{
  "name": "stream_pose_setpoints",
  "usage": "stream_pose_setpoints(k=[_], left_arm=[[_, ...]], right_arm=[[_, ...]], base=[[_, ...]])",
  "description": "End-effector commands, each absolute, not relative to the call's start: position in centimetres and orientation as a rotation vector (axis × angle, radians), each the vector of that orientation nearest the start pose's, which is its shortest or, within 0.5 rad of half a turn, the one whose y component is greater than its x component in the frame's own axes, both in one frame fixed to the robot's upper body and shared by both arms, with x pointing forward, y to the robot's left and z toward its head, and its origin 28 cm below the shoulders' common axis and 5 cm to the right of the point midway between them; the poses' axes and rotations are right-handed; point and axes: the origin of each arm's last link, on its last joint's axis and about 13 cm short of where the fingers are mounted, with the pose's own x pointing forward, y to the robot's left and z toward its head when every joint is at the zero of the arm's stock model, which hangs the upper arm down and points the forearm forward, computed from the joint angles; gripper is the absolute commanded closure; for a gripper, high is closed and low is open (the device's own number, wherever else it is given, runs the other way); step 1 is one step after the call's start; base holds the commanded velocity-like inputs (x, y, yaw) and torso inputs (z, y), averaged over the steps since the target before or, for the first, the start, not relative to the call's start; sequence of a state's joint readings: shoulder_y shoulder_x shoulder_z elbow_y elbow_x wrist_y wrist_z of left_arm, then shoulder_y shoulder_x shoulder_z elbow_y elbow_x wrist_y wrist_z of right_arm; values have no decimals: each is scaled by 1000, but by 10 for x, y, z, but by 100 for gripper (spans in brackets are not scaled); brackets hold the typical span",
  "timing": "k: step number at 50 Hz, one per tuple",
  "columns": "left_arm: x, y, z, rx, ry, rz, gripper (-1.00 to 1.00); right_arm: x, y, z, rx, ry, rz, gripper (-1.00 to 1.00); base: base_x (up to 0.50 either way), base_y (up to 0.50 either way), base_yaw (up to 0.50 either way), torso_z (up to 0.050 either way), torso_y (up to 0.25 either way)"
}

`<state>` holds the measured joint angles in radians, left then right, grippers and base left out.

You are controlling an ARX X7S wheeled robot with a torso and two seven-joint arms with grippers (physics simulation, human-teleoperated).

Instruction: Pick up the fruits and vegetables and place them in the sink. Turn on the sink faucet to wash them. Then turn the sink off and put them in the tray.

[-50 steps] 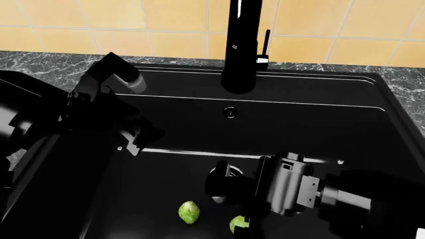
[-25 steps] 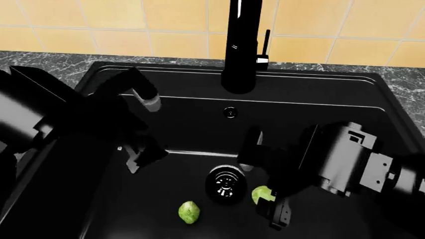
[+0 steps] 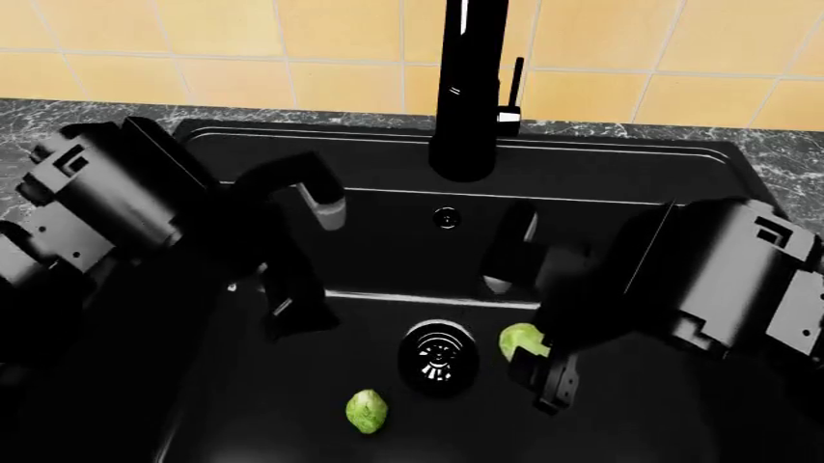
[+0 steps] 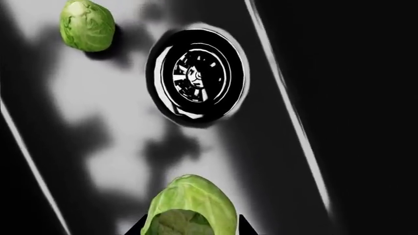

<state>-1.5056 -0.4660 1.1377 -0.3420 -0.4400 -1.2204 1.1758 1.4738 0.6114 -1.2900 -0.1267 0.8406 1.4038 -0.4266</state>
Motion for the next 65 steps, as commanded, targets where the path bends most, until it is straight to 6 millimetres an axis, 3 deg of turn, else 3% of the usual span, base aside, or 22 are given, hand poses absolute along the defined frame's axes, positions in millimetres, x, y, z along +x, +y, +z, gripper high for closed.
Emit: stream_pose_setpoints(k=[1, 25, 35, 49, 65], left_arm=[[396, 251, 269, 509, 1060, -1098, -100], [415, 232, 236, 555, 1168, -1185, -100], [419, 228, 231, 573, 1171, -1203, -100], [415, 208, 237, 649, 1121, -1277, -100], [416, 195, 222, 689, 1169, -1322, -100]], right_arm=[[308, -132, 252, -848, 896, 758, 100], [309, -129, 254, -855, 877, 758, 100], [309, -128, 254, -855, 875, 761, 100], [312, -126, 251, -856, 878, 771, 100], [313, -127, 246, -847, 879, 777, 100]], base=[[0, 0, 0, 0, 0], [0, 0, 0, 0, 0], [0, 0, 0, 0, 0], [0, 0, 0, 0, 0], [0, 0, 0, 0, 0]])
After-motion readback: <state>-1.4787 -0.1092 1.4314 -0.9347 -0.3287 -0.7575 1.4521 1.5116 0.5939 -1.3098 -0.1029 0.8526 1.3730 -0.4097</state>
